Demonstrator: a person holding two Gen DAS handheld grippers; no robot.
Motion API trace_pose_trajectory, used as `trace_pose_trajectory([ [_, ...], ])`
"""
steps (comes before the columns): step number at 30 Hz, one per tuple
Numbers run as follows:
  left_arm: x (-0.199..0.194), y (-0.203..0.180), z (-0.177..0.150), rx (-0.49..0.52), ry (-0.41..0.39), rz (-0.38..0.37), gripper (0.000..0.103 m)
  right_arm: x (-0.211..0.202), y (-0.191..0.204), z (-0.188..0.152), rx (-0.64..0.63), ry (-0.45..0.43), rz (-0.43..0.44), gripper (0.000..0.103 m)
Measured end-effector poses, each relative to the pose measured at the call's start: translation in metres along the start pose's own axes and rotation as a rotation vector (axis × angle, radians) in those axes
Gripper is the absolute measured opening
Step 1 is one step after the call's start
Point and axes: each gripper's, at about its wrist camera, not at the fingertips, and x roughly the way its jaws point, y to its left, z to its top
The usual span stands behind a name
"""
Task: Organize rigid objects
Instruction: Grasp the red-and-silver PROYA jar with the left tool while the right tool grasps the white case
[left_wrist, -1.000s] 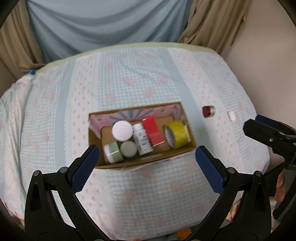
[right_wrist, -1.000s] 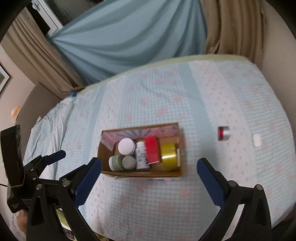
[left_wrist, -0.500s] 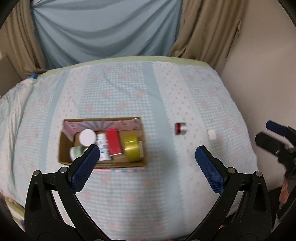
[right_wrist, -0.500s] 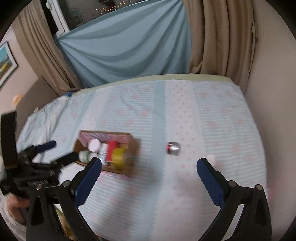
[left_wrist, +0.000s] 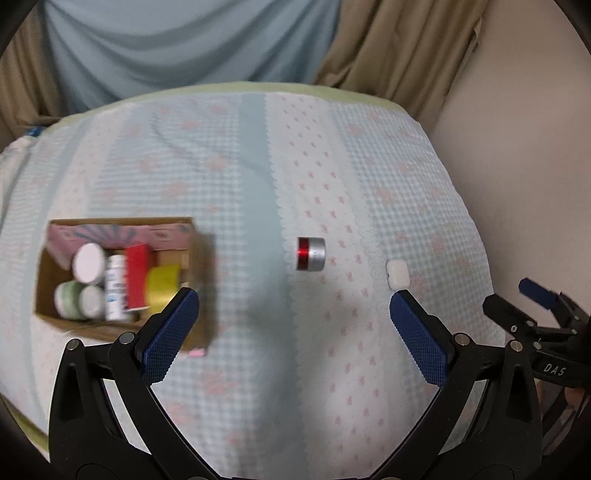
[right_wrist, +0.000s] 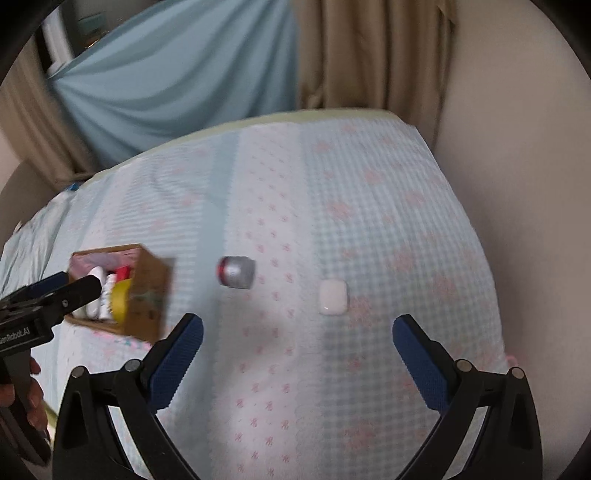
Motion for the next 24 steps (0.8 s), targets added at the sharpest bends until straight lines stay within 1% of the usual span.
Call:
trace_pose_trajectory([
  [4, 0.055, -0.010, 0.002, 0.019, -0.002, 0.011, 0.102, 0.044, -0.016, -0.007, 0.024, -0.004, -0.029, 0.102],
  [10, 0.139, -0.020, -0.006, 0.058, -0.034, 0.017, 0.102, 0.120, -0.026, -0.023, 0.003, -0.058, -0.063, 0.101],
  [13, 0.182, -0.021, -0.011, 0.064, -0.016, 0.027, 0.098, 0.155, -0.027, -0.029, -0.008, -0.034, -0.063, 0.097],
  [15, 0.203, -0.020, -0.014, 0.066, -0.004, 0.025, 0.092, 0.178, -0.029, -0.034, -0.016, -0.019, -0.079, 0.094],
  [17, 0.220, -0.021, -0.016, 0.079, -0.004, 0.028, 0.090, 0.191, -0.031, -0.036, -0.025, -0.015, -0.088, 0.090],
  [18, 0.227, -0.021, -0.017, 0.082, -0.005, 0.030, 0.088, 0.197, -0.032, -0.037, -0.027, -0.015, -0.094, 0.084],
  [20, 0.236, -0.021, -0.018, 0.084, -0.012, 0.022, 0.086, 0.205, -0.035, -0.038, -0.023, -0.015, -0.101, 0.080],
  [22, 0.243, -0.023, -0.017, 0.088, -0.010, 0.015, 0.083, 0.210, -0.037, -0.037, -0.011, -0.017, -0.105, 0.071],
  [23, 0.247, -0.024, -0.016, 0.093, -0.005, 0.015, 0.080, 0.212, -0.038, -0.037, -0.006, -0.017, -0.112, 0.068],
  [24, 0.251, -0.025, -0.015, 0.099, 0.003, 0.023, 0.076, 0.213, -0.039, -0.036, -0.003, -0.017, -0.119, 0.064],
])
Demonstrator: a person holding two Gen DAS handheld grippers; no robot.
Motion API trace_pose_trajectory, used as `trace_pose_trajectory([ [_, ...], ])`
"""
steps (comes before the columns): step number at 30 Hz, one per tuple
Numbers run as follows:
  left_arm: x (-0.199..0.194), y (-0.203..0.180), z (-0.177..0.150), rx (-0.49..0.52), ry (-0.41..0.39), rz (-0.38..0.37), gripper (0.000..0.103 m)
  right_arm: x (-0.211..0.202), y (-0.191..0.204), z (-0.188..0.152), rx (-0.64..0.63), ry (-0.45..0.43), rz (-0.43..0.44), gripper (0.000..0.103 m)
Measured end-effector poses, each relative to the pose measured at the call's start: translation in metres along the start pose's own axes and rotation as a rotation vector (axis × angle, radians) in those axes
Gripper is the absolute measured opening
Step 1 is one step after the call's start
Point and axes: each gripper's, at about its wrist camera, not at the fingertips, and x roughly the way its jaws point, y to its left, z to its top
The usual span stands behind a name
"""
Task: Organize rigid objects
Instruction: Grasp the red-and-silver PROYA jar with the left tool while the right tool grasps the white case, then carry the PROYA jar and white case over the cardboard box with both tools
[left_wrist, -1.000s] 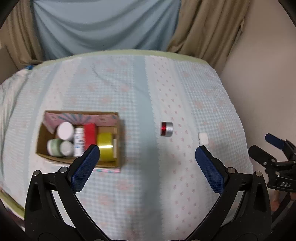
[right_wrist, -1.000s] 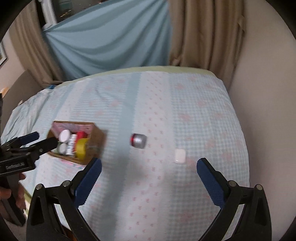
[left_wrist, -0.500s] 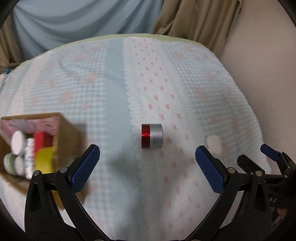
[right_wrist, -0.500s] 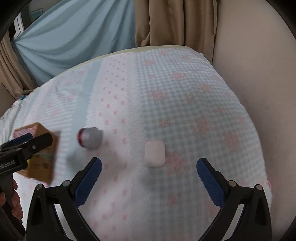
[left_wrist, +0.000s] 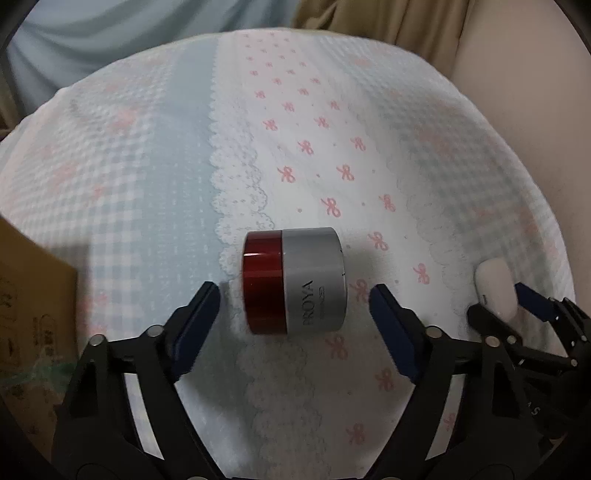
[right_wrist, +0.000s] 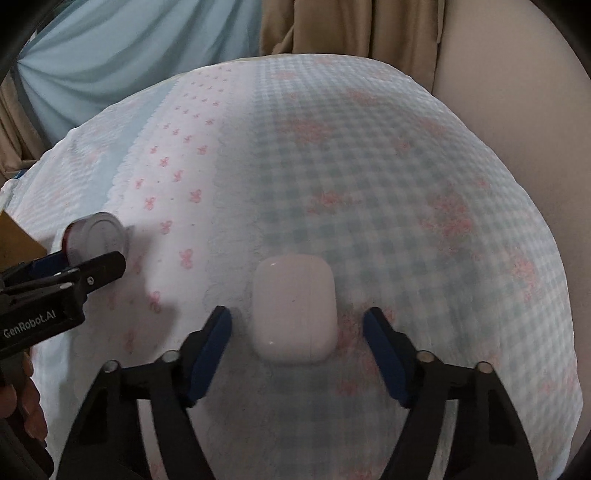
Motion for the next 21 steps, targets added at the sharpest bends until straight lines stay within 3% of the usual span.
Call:
trace_pose_trajectory([
  [4, 0.007, -0.001, 0.003, 0.002, 0.010, 0.004, 0.057, 0.004, -0.001, 0.004, 0.011, 0.009, -0.037, 0.054],
  [6, 0.007, 0.000, 0.003, 0.000, 0.011, 0.011, 0.039, 0.002, 0.000, 0.005, 0.017, 0.008, -0.036, 0.049],
  [8, 0.005, 0.001, 0.002, -0.005, 0.007, 0.006, 0.039, 0.003, 0.003, 0.005, 0.009, 0.007, -0.031, 0.041],
  [21, -0.023, 0.010, -0.005, -0.032, -0.033, 0.024, 0.038, -0.013, 0.002, 0.006, 0.042, -0.015, -0.021, 0.041],
])
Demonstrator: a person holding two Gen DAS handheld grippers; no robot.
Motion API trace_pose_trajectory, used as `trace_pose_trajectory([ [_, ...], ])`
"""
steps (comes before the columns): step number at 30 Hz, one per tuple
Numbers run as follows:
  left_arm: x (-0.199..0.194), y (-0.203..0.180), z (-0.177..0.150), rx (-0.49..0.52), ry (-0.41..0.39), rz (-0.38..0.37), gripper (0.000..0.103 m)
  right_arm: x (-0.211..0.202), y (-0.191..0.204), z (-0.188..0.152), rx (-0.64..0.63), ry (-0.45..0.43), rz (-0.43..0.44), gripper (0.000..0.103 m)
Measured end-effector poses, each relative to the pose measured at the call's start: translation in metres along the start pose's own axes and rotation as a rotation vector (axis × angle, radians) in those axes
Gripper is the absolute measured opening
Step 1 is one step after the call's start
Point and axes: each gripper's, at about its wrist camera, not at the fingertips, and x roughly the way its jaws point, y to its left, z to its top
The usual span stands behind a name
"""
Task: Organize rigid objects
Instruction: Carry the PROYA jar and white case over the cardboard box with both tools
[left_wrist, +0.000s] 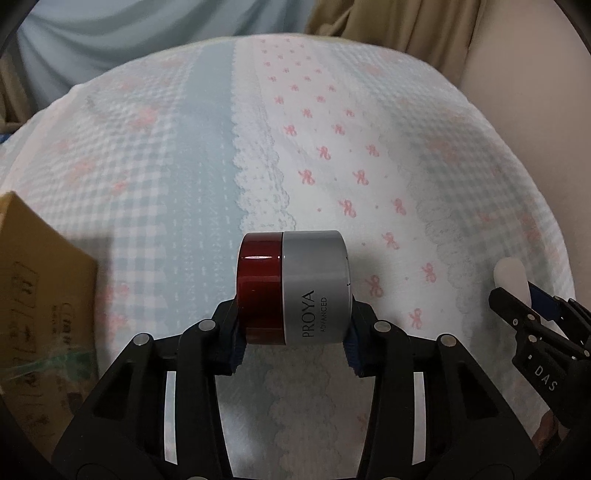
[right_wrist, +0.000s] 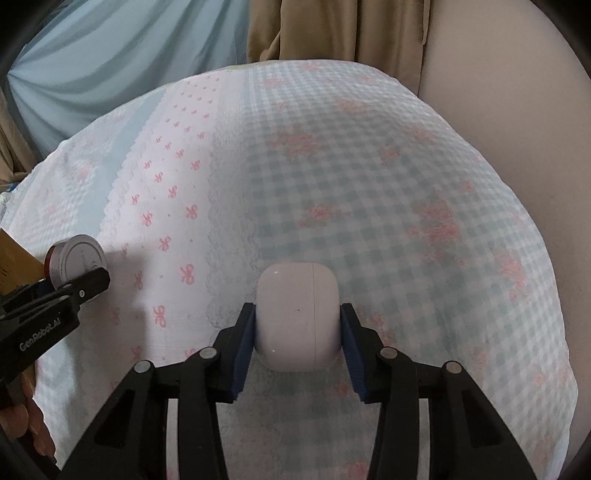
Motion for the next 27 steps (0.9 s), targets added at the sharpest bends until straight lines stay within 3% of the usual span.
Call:
trace_pose_trajectory([
  [9, -0.072, 0.000, 0.018, -0.031, -0.063, -0.009, 0.038, -0.067, -0.001, 0.018, 0.012, -0.078, 0.017, 0.041],
  [18, -0.185, 0.010, 0.044, -0.085, -0.115, 0.008, 0.038, -0.173, 0.007, 0.047, 0.010, -0.150, 0.043, 0.041],
  [27, -0.294, 0.044, 0.045, -0.133, -0.170, 0.025, 0.039, -0.260, 0.030, 0.068, 0.000, -0.186, 0.111, 0.041],
])
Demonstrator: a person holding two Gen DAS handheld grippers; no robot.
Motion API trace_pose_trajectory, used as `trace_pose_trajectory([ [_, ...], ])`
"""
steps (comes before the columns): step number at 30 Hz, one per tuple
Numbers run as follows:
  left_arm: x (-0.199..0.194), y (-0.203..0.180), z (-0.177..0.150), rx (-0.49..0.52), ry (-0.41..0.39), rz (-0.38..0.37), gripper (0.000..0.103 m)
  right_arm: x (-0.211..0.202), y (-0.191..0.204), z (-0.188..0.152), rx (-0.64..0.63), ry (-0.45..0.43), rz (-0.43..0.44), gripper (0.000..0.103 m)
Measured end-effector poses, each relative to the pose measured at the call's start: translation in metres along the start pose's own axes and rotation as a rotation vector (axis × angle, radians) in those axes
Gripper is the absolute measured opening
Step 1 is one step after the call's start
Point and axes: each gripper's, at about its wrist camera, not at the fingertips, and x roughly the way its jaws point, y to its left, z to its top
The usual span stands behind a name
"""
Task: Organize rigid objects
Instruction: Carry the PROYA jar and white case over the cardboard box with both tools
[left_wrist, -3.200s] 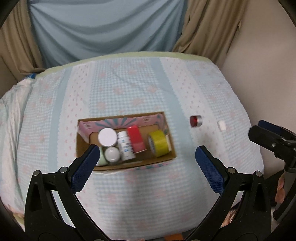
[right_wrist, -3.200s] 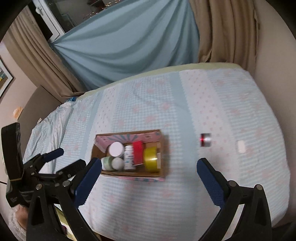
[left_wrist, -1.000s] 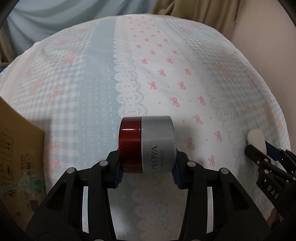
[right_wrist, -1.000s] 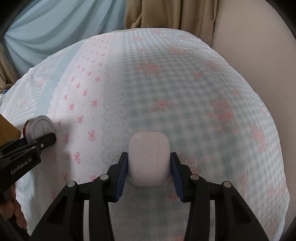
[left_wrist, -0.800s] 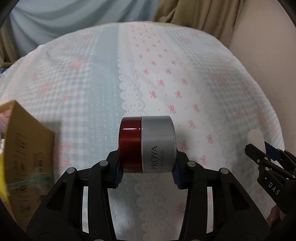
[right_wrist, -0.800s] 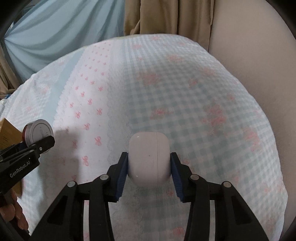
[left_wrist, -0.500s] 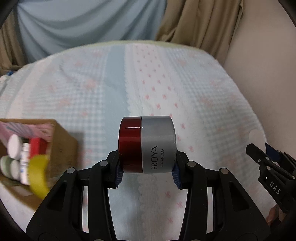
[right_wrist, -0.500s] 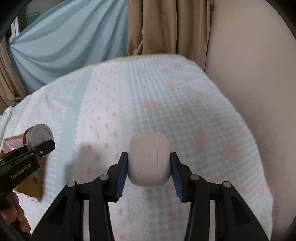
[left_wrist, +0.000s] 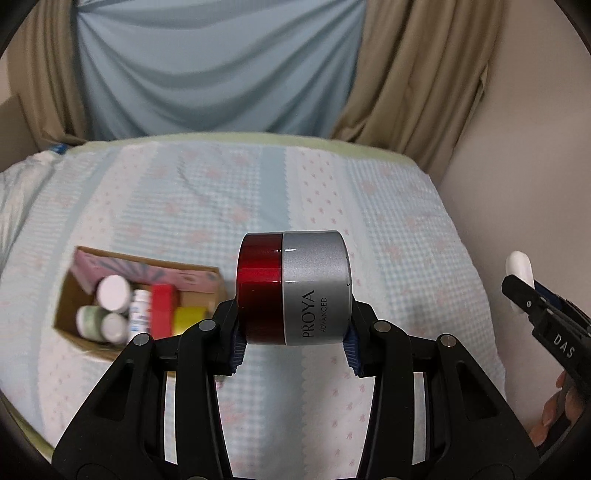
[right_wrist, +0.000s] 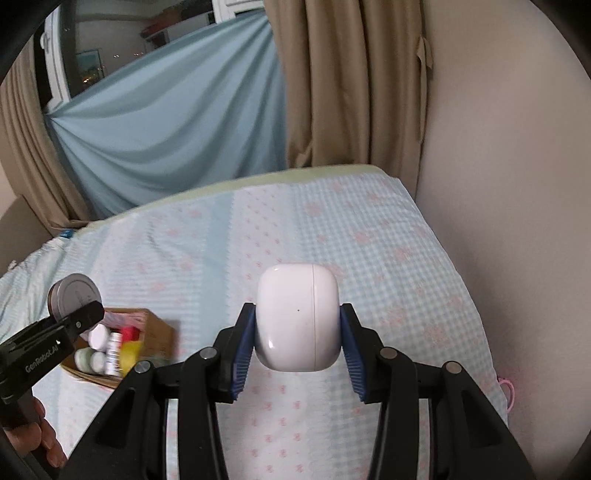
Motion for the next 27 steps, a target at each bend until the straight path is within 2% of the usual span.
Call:
trace_pose_trajectory([
  [6, -0.039, 0.049, 0.006, -0.042, 0.002, 0.005, 0.038, -0.026, 0.044, 0.011, -0.003, 0.002, 0.063, 0.041],
  [13, -0.064, 0.125, 0.011, -0.041, 0.012, -0.008, 0.038, -0.038, 0.117, 0.012, 0.000, 0.024, 0.120, 0.041],
  [16, -0.064, 0.162, 0.011, -0.015, 0.032, -0.014, 0.038, -0.036, 0.153, 0.007, 0.032, 0.046, 0.151, 0.041],
  [21, -0.055, 0.221, 0.012, 0.013, 0.057, -0.029, 0.038, -0.018, 0.213, -0.006, 0.076, 0.084, 0.152, 0.041],
  [27, -0.031, 0.289, 0.016, 0.014, 0.115, -0.035, 0.038, 0.015, 0.264, -0.013, 0.147, 0.150, 0.171, 0.041],
])
